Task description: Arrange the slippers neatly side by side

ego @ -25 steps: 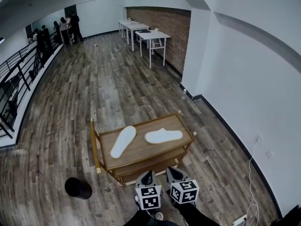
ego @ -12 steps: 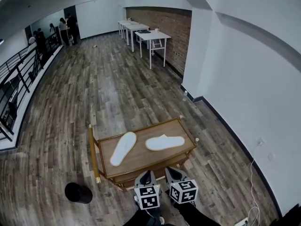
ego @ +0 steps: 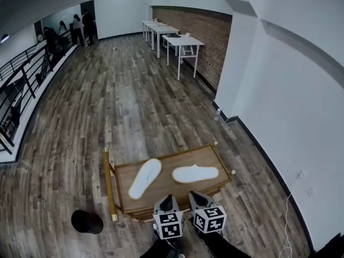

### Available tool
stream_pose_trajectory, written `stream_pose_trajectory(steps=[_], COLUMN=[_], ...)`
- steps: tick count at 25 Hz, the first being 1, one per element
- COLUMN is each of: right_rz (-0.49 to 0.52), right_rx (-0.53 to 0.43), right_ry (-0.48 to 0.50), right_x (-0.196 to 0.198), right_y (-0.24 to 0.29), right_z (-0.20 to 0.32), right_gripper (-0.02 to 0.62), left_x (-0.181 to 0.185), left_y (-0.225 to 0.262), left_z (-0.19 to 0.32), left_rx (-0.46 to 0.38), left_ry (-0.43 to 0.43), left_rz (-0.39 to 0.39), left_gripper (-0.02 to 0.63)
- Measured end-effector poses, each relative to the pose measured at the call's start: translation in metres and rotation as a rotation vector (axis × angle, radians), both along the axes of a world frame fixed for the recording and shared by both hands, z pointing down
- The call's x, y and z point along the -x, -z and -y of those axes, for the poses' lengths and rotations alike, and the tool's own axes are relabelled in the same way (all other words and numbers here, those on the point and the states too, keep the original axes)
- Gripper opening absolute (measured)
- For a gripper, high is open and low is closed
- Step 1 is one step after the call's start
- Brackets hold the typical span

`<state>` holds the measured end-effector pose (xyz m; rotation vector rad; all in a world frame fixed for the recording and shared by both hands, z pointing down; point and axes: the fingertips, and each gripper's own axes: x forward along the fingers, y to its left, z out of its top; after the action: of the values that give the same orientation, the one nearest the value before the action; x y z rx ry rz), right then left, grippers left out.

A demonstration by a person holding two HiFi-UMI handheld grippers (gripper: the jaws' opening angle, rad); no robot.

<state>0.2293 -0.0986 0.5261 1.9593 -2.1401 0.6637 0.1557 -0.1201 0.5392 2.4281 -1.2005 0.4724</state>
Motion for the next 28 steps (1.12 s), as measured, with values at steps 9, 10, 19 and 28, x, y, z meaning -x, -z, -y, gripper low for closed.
stream_pose_trajectory(steps=[9, 10, 19, 28], right_rz=[0.002, 0.003, 0.001, 0.001], right_rx=[0.019, 0.019, 0.038, 0.048], right_ry=[0.087, 0.095, 0.169, 0.238], right_x=[0.027, 0.031, 0.056, 0.069], right_y=[-0.008, -0.009, -0.016, -0.015], right_z=[0.057, 0.062, 0.084, 0.096], right_gripper=[-0.002, -0.002, -0.002, -0.002], left_x=[0.027, 0.031, 0.059, 0.067], left_y=[-0.015, -0.016, -0.015, -0.024], left_z=[0.049, 0.053, 0.069, 0.076], left_rx=[0.021, 0.021, 0.030, 0.043], left_ry=[0.079, 0.087, 0.161, 0.224], left_rz=[0.000, 0.000, 0.010, -0.001], left_gripper=[-0.002, -0.002, -0.002, -0.002])
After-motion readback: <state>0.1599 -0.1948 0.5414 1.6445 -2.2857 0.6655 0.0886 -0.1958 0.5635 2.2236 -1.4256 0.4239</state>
